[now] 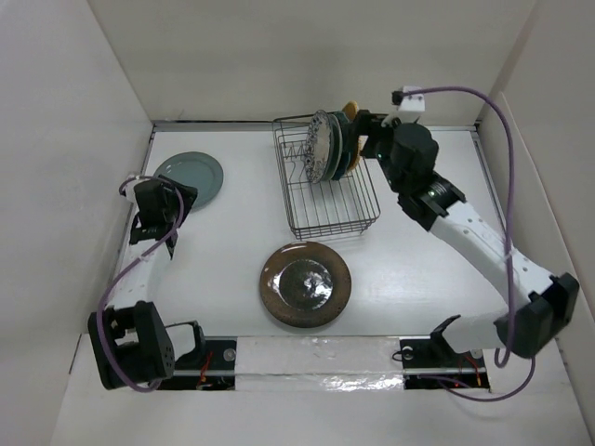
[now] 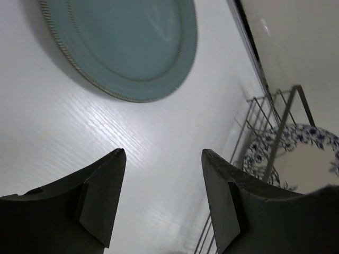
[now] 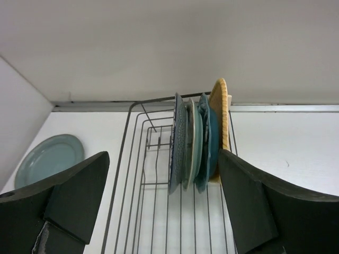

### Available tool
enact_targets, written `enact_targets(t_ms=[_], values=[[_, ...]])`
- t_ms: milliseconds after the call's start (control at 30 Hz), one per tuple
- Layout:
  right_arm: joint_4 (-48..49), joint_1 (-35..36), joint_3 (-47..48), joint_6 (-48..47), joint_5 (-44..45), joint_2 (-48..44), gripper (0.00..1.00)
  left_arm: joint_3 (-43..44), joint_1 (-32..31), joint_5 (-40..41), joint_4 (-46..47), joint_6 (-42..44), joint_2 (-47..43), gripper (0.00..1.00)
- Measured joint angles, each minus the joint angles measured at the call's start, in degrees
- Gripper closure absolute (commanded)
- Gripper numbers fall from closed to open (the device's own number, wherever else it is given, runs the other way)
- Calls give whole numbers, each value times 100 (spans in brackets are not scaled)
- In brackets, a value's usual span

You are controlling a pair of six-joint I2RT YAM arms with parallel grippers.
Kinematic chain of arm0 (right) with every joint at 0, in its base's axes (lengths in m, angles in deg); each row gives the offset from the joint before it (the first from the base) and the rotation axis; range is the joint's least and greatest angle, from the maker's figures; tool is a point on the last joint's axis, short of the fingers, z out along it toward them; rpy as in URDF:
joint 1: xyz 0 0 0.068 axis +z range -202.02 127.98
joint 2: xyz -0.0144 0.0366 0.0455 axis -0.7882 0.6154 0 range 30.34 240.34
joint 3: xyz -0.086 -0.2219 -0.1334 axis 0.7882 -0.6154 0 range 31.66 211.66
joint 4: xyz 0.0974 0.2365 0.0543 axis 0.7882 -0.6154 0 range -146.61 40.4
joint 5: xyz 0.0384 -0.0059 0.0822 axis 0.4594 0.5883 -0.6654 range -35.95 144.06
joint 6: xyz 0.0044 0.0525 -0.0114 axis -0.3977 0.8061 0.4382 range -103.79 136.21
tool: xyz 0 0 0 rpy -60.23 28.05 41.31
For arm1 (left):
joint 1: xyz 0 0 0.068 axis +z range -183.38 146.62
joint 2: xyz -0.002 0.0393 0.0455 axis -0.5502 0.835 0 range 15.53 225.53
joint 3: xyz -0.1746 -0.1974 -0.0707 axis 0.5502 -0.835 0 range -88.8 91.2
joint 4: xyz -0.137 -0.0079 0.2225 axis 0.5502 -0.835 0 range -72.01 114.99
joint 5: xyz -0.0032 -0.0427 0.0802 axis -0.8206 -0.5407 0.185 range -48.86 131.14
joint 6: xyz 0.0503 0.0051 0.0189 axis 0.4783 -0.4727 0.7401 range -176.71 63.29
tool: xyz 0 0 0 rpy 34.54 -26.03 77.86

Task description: Load the plates into the dish rack

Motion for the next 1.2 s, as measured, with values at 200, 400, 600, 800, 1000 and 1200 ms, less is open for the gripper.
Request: enact_targets(t_ms=[200,400,600,800,1000,1200], values=[[647,-31,-1926,278,-334,-1447,15,63,459,328,-2,-286,929,42],[695,-151,-2850,511,-555,-1904,16,435,603,754,-105,-365,1768,47],[817,-332,-2857,660,-737,-1954,16,1123,614,835,-116,-442,2524,48],[938,-533,-2942,822,-916,-2094,16,1296,614,758,-101,-557,3115,47],[986,-660,-2953,896,-1029,-2100,17,1397,614,638,-52,-625,3429,47],[1005,-662,-2953,940,-1051,-2100,17,1683,614,527,166,-643,3777,52]])
